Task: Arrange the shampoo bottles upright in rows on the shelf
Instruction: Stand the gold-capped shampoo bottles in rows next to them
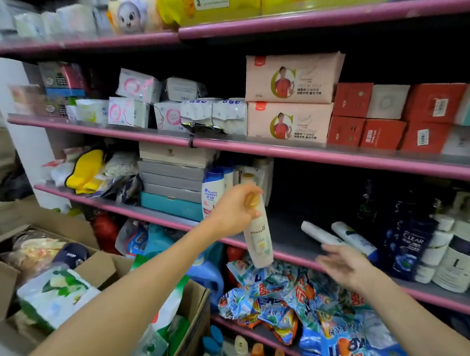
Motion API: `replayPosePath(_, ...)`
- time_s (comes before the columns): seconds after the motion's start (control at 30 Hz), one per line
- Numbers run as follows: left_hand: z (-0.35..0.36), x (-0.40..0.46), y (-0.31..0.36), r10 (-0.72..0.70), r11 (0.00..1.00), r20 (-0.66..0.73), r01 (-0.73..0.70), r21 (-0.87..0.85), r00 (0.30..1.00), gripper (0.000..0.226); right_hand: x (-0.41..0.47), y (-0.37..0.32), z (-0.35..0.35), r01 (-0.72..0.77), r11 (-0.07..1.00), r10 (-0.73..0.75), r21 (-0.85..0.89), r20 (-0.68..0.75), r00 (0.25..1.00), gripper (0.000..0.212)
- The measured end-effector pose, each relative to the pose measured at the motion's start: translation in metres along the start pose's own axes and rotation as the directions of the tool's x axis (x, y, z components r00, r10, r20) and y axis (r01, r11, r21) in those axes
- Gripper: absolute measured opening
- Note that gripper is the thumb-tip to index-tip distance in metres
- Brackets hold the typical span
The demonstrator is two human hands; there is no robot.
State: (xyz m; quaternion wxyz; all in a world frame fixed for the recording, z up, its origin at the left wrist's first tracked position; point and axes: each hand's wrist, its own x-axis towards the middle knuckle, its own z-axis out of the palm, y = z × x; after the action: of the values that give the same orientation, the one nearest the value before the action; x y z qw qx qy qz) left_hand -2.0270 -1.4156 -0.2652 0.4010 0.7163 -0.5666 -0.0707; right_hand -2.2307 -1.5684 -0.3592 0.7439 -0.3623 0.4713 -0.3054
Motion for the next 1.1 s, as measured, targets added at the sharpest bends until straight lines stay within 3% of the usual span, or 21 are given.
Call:
replayPosePath(0.07,0.009,-0.005,0.001,0.053,0.995,0.077,-0.059,0.076,0.996,0.042,-0.011,0.008,0.016,0.209,0.899,-0.106,-0.386,0.271,0.957,0.053)
replayPosePath(0.1,0.014,-0.007,0.002,0.077,0.990,0.112,-0.090,0.111,0.991,0.041,-0.015,0.013,0.024,0.380,0.739,-0.156,-0.557,0.407,0.900,0.063)
replayPosePath(0.17,0.021,-0.007,0.001,0.119,0.981,0.164,-0.141,0.131,0.979,0.041,-0.021,0.021,0.047,0.644,0.400,-0.255,-0.652,0.596,0.761,0.062)
replayPosePath(0.2,0.023,-0.004,-0.002,0.140,0.978,0.181,-0.164,0.127,0.973,0.042,-0.021,0.023,0.058,0.692,0.325,-0.292,-0.645,0.627,0.722,0.056)
replayPosePath(0.3,0.019,0.005,-0.013,0.173,0.982,0.168,-0.183,0.047,0.971,0.041,-0.013,0.021,0.079,0.721,0.317,-0.364,-0.616,0.623,0.693,0.047)
replayPosePath(0.37,0.015,0.013,-0.023,0.138,0.984,0.088,-0.127,-0.124,0.986,0.041,-0.003,0.015,0.091,0.731,0.327,-0.405,-0.598,0.610,0.681,0.046)
replayPosePath(0.47,0.019,0.024,-0.044,-0.088,0.917,-0.096,0.043,-0.396,0.992,0.043,0.013,0.001,0.114,0.744,0.357,-0.518,-0.565,0.543,0.661,0.048)
replayPosePath(0.57,0.040,0.022,-0.077,-0.309,0.917,-0.195,0.237,-0.322,0.931,0.041,0.034,-0.015,0.140,0.742,0.368,-0.600,-0.560,0.467,0.650,0.057)
replayPosePath(0.77,0.089,0.012,-0.133,-0.532,0.833,-0.168,0.477,-0.281,0.830,0.037,0.088,-0.013,0.181,0.653,0.395,-0.574,-0.646,0.382,0.725,0.057)
replayPosePath(0.9,0.102,0.022,-0.145,-0.550,0.830,-0.200,0.506,-0.234,0.811,0.045,0.109,0.002,0.192,0.616,0.428,-0.546,-0.661,0.354,0.759,0.055)
replayPosePath(1.1,0.119,0.042,-0.151,-0.513,0.857,-0.251,0.477,-0.193,0.821,0.043,0.124,0.010,0.201,0.632,0.367,-0.451,-0.683,0.464,0.763,0.057)
